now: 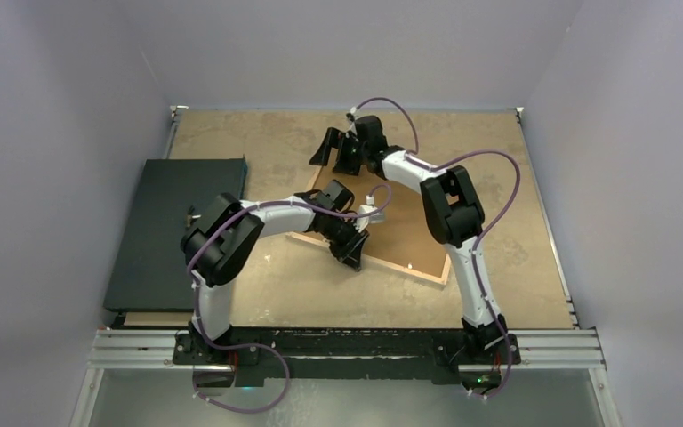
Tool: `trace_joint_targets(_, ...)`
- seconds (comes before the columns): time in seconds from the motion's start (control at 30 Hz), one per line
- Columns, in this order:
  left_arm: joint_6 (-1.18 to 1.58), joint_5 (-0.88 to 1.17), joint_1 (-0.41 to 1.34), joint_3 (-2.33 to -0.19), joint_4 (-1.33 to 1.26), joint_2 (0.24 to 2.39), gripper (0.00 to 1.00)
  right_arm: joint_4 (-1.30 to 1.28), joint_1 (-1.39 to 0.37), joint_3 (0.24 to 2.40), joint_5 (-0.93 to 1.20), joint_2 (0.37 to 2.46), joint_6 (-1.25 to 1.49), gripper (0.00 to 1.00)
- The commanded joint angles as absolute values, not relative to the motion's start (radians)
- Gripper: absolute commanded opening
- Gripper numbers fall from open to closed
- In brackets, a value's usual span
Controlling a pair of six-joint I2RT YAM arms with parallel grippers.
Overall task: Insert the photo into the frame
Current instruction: Adjust the photo frame at the center of the board.
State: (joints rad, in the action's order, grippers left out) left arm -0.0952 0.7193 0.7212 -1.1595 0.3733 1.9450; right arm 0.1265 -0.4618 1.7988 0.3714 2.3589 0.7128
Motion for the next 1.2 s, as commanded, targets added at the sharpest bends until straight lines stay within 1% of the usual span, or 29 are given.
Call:
trace_joint_targets(0.0,-0.124,0.643,0.695,-1.201,0.349,1.919,0.21,-0.019,-0.454,1.841,0.401,2.328,0.647,0.99)
trace_joint_targets(0.13,-0.198,0.647,0.654,-1.181,0.47,1.789,0.28,-0.004,-0.413,1.777,0.246,2.199,0.642,0.99)
trace_joint_targets(0.23,-0.259,0.672,0.595,-1.191,0.593,1.702,0.29,-0.013,-0.396,1.775,0.192,2.15,0.621,0.99)
trace_joint_targets(0.33,-0.301,0.707,0.488,-1.221,0.691,1.636,0.29,-0.025,-0.394,1.76,0.144,2.108,0.599,0.99)
trace_joint_targets(0.4,-0.31,0.685,0.431,-1.247,0.703,1.611,0.29,-0.018,-0.394,1.721,0.128,2.073,0.602,0.99)
trace_joint_targets(0.47,-0.271,0.638,0.338,-1.243,0.635,1.603,0.27,0.02,-0.395,1.664,0.098,2.031,0.605,0.99)
trace_joint_targets(0.57,-0.188,0.606,0.222,-1.246,0.544,1.668,0.23,0.066,-0.411,1.546,0.114,1.949,0.639,0.99)
trace_joint_targets(0.6,-0.182,0.615,0.19,-1.26,0.541,1.709,0.21,0.105,-0.417,1.499,0.128,1.92,0.652,0.97)
trace_joint_targets(0.7,-0.158,0.643,0.137,-1.271,0.517,1.807,0.18,0.15,-0.444,1.384,0.157,1.856,0.674,0.89)
trace_joint_targets(0.83,-0.149,0.68,0.126,-1.252,0.486,1.878,0.16,0.211,-0.5,1.274,0.187,1.812,0.694,0.81)
trace_joint_targets(0.97,-0.153,0.707,0.125,-1.238,0.477,1.911,0.14,0.259,-0.544,1.236,0.228,1.841,0.705,0.78)
trace_joint_targets(1.17,-0.181,0.756,0.126,-1.233,0.508,1.937,0.12,0.303,-0.601,1.277,0.265,1.954,0.716,0.77)
